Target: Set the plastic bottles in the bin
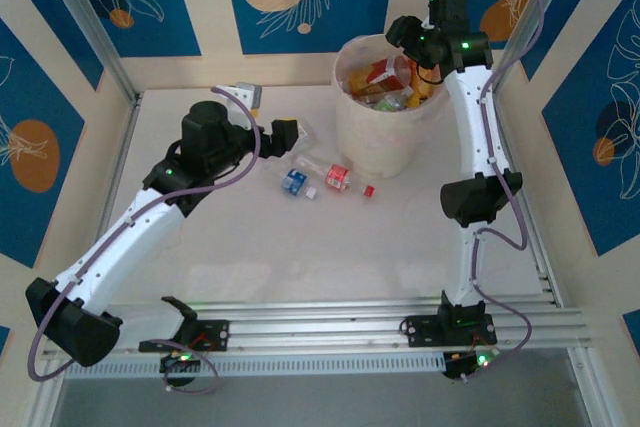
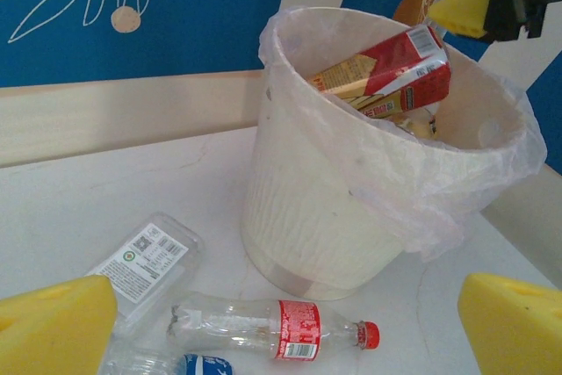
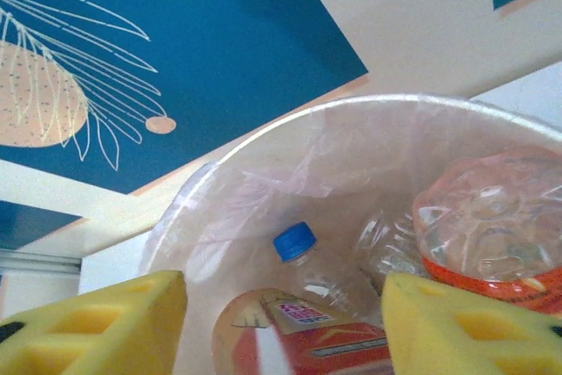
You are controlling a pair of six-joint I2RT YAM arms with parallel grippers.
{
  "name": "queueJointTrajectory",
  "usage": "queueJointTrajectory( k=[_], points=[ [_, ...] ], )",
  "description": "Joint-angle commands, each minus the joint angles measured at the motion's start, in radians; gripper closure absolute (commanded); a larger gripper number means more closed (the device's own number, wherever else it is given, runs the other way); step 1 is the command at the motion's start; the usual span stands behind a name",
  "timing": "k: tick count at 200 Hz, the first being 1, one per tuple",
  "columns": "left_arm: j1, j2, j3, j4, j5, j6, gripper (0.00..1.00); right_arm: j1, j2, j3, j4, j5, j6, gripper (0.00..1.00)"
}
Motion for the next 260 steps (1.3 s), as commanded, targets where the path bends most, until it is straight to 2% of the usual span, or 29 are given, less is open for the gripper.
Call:
queueJointTrajectory(
  k=[1,50,82,103,123,148,179,201,216,219,241,260],
  points=[
    [-0.010,0.008,-0.005,0.011,-0.013,-0.013,0.01,0.017,-0.047,0.018,-0.035,0.018,-0.033,0.43],
    [-0.010,0.004,-0.006,-0.001,-0.019,-0.008,0.00,0.062,-0.119,-0.026,-0.089,0.101,-0.108,0.43],
    [-0.010,0.001,-0.011,-0.005,-0.039,-0.005,0.00,0.063,-0.188,-0.095,-0.142,0.099,-0.120,0.47],
    [-0.010,0.004,-0.007,-0.024,-0.088,-0.020,0.01,0.067,-0.238,-0.183,-0.151,0.098,-0.127,0.51],
    [-0.007,0.027,0.025,-0.101,-0.169,-0.047,0.01,0.072,-0.282,-0.266,-0.146,0.097,-0.137,0.52],
    [0.009,0.102,0.097,-0.245,-0.239,-0.073,0.01,0.085,-0.352,-0.362,-0.133,0.119,-0.145,0.44],
    [0.057,0.220,0.166,-0.387,-0.248,-0.143,0.00,0.105,-0.463,-0.493,-0.104,0.162,-0.158,0.25],
    [0.079,0.267,0.150,-0.419,-0.241,-0.256,0.01,0.109,-0.556,-0.604,-0.077,0.173,-0.158,0.13],
    [0.081,0.281,0.097,-0.384,-0.212,-0.354,0.00,0.110,-0.601,-0.659,-0.068,0.172,-0.160,0.04],
    [0.080,0.282,0.082,-0.373,-0.206,-0.376,0.01,0.111,-0.612,-0.671,-0.068,0.174,-0.159,0.00],
    [0.072,0.309,-0.022,-0.279,-0.166,-0.526,0.00,0.116,-0.659,-0.729,-0.076,0.199,-0.150,0.01],
    [0.046,0.353,-0.062,-0.238,-0.183,-0.606,0.01,0.120,-0.691,-0.778,-0.072,0.216,-0.137,0.01]
  ],
)
